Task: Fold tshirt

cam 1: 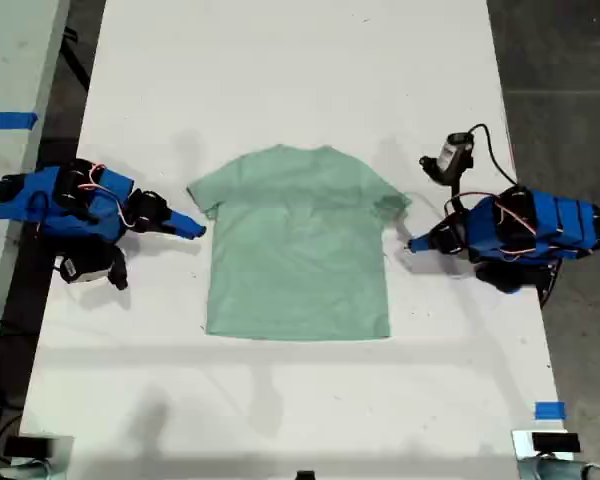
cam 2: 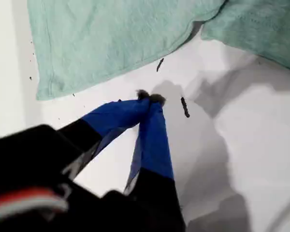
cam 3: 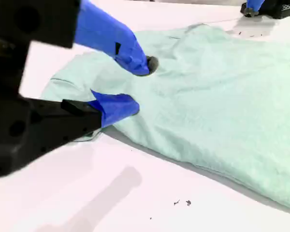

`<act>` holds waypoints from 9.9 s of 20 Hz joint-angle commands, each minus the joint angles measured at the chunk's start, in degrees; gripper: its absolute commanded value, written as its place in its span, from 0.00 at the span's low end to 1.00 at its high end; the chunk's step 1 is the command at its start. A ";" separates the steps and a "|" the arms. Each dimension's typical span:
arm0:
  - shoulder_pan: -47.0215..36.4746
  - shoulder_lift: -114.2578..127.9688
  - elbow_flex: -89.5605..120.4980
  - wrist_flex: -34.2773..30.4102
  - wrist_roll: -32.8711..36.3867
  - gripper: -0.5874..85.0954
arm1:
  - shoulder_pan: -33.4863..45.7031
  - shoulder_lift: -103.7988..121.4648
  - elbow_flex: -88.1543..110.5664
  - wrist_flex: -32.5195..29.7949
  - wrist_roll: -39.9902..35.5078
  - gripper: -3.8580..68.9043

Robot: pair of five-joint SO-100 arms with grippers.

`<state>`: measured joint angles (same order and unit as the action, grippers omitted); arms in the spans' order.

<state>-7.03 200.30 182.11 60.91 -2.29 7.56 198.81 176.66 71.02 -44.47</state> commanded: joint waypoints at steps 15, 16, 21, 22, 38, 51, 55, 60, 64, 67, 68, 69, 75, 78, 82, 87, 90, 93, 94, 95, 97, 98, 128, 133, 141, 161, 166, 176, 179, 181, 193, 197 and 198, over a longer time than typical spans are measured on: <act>-1.85 5.27 -3.08 -6.94 -1.93 0.01 | -3.25 0.97 -6.42 1.23 26.72 0.07; -2.20 4.04 -4.39 -7.56 -2.11 0.01 | -2.55 0.70 -8.00 1.23 26.72 0.07; -4.22 -26.46 -25.05 -4.57 -0.18 0.01 | 1.76 -23.29 -25.31 1.23 22.68 0.04; -5.19 -31.99 -31.11 -1.32 0.97 0.01 | 3.08 -29.00 -30.15 2.29 20.83 0.04; -20.65 -70.58 -79.28 29.27 22.41 0.01 | 21.62 -71.37 -73.65 23.38 -6.42 0.15; -20.92 -70.31 -75.50 27.60 22.59 0.01 | 34.19 -71.54 -49.04 -0.70 -18.81 0.51; -21.01 -70.31 -73.83 26.37 22.59 0.01 | 37.62 -79.89 -41.75 -11.95 -20.83 0.50; -21.62 -70.66 -70.05 24.87 22.50 0.01 | 37.62 -94.22 -45.26 -17.84 -20.65 0.50; -21.62 -70.66 -69.70 24.61 22.24 0.01 | 37.62 -102.22 -51.42 -16.79 -21.36 0.42; -21.62 -70.75 -69.70 24.52 22.24 0.01 | 37.97 -103.36 -53.44 -16.08 -22.06 0.08; -21.62 -70.75 -69.70 24.52 22.24 0.01 | 38.06 -103.27 -54.05 -15.29 -22.59 0.07; -21.62 -70.75 -69.79 24.61 22.24 0.01 | 38.06 -103.01 -55.28 -13.54 -22.68 0.06; -21.09 -70.75 -69.87 24.61 21.97 0.01 | 37.09 -92.20 -63.19 2.90 -23.38 0.04; -20.92 -70.75 -69.87 24.43 21.71 0.01 | 33.49 -87.54 -71.81 10.63 -20.83 0.04; -20.92 -70.75 -69.87 23.91 21.71 0.01 | 25.22 -96.77 -87.63 13.01 -15.38 0.04; -19.86 -70.66 -69.87 23.91 21.09 0.01 | 17.23 -121.90 -113.20 13.54 -11.51 0.04; -19.86 -70.66 -69.96 23.91 21.01 0.01 | 14.24 -136.76 -128.50 13.89 -9.58 0.04; -20.04 -70.66 -69.96 23.91 21.01 0.01 | 12.74 -145.11 -134.82 14.41 -8.70 0.38; -20.21 -70.66 -69.96 23.91 21.01 0.01 | 12.13 -145.11 -134.91 14.94 -9.05 0.54; -20.30 -70.66 -69.96 23.91 21.09 0.01 | 11.95 -144.14 -135.09 16.17 -8.70 0.51; -20.74 -70.75 -69.87 23.64 21.27 0.02 | 12.04 -140.62 -135.70 18.90 -8.70 0.46; -21.01 -70.75 -69.96 23.55 21.27 0.03 | 12.22 -138.43 -136.14 20.21 -8.70 0.45; -35.60 -100.46 -70.14 14.15 33.75 0.41 | 14.94 -58.97 -71.02 23.20 -4.04 0.52; -37.62 -109.51 -69.96 10.46 34.89 0.41 | 14.68 -57.04 -69.35 22.94 -4.04 0.51; -40.87 -121.90 -72.60 7.21 37.27 0.39 | 13.80 -51.33 -64.25 21.80 -2.90 0.51; -36.47 -105.21 -78.93 11.34 32.26 0.01 | 12.39 -49.31 -62.67 21.53 -0.97 0.49; -28.12 -125.07 -109.60 18.81 31.82 0.01 | 11.87 -49.31 -62.31 21.53 -0.09 0.48; -23.73 -145.90 -131.75 19.07 35.77 0.32 | 11.51 -48.78 -61.44 21.18 0.70 0.49; -23.55 -138.16 -131.40 21.45 35.51 0.39 | 11.43 -49.31 -60.91 20.83 1.41 0.46; -23.20 -131.40 -129.02 24.70 34.89 0.40 | 9.58 -52.12 -60.91 19.60 1.67 0.43; -5.80 -84.81 -70.05 16.26 9.76 0.37 | -4.57 -78.84 -65.39 5.80 9.58 0.45; -0.53 -86.22 -68.03 12.39 5.54 0.37 | -7.12 -88.51 -66.18 -0.18 12.66 0.45; 0.09 -86.92 -68.03 11.95 5.10 0.37 | -7.56 -91.23 -66.36 -2.11 13.27 0.45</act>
<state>-8.96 112.15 114.61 74.44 4.39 1.32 110.04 114.43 72.77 -32.61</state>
